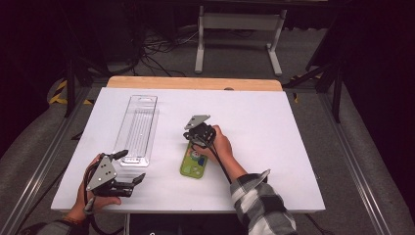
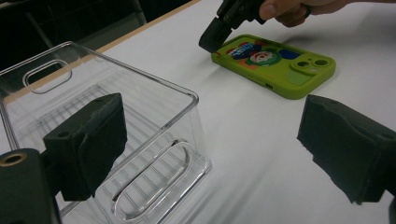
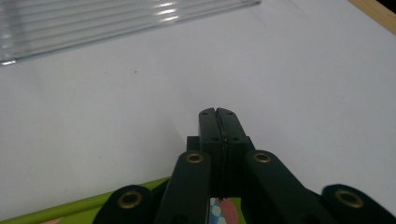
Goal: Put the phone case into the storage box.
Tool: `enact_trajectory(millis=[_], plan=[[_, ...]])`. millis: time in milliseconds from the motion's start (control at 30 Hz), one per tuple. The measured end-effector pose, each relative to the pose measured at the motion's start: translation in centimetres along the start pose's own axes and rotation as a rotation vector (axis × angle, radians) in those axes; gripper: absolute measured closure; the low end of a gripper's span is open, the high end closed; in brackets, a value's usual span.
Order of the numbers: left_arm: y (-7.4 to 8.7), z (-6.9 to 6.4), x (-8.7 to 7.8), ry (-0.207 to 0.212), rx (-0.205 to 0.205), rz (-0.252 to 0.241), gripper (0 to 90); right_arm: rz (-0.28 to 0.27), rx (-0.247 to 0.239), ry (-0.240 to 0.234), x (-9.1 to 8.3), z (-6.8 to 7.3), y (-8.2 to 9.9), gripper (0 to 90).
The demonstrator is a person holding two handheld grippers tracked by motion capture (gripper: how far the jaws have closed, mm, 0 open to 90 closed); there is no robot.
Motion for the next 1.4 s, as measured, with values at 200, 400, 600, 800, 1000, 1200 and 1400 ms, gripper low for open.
enact_trajectory(millis=[200, 400, 600, 800, 1000, 1200, 1400], plan=[[0.1, 0.0, 0.1, -0.001, 0.010, 0.006, 8.7, 0.042, -0.027, 0.027, 1.1, -0.1, 0.4, 90.0], [0.2, -0.1, 0.2, 0.013, 0.006, 0.014, 8.6, 0.071, -0.014, 0.047, 0.9, -0.6, 0.8, 90.0], [0.2, -0.3, 0.3, 0.021, 0.007, 0.020, 7.6, 0.097, 0.056, 0.087, -0.1, -2.1, 1.5, 90.0], [0.3, -0.3, 0.3, 0.023, 0.006, 0.027, 7.6, 0.102, 0.108, 0.105, -1.6, -3.3, 2.8, 90.0], [0.5, -0.2, 0.2, 0.012, 0.002, 0.036, 7.5, 0.105, 0.132, 0.118, -2.7, -3.9, 3.8, 90.0], [0.5, -0.2, 0.2, 0.013, -0.002, 0.032, 7.5, 0.108, 0.161, 0.116, -4.2, -4.5, 5.3, 90.0], [0.6, -0.1, 0.2, 0.008, -0.007, 0.034, 7.5, 0.121, 0.177, 0.121, -5.4, -4.9, 6.7, 90.0]])
Point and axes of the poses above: each handheld gripper's, and its own axes: x roughly forward along the jaws, y roughly out of its underside, z roughly to its left, the point moved 6 cm from there along x, roughly forward along the jaws, and after that the axes turned 12 degrees about x, right-handed, at the moved point
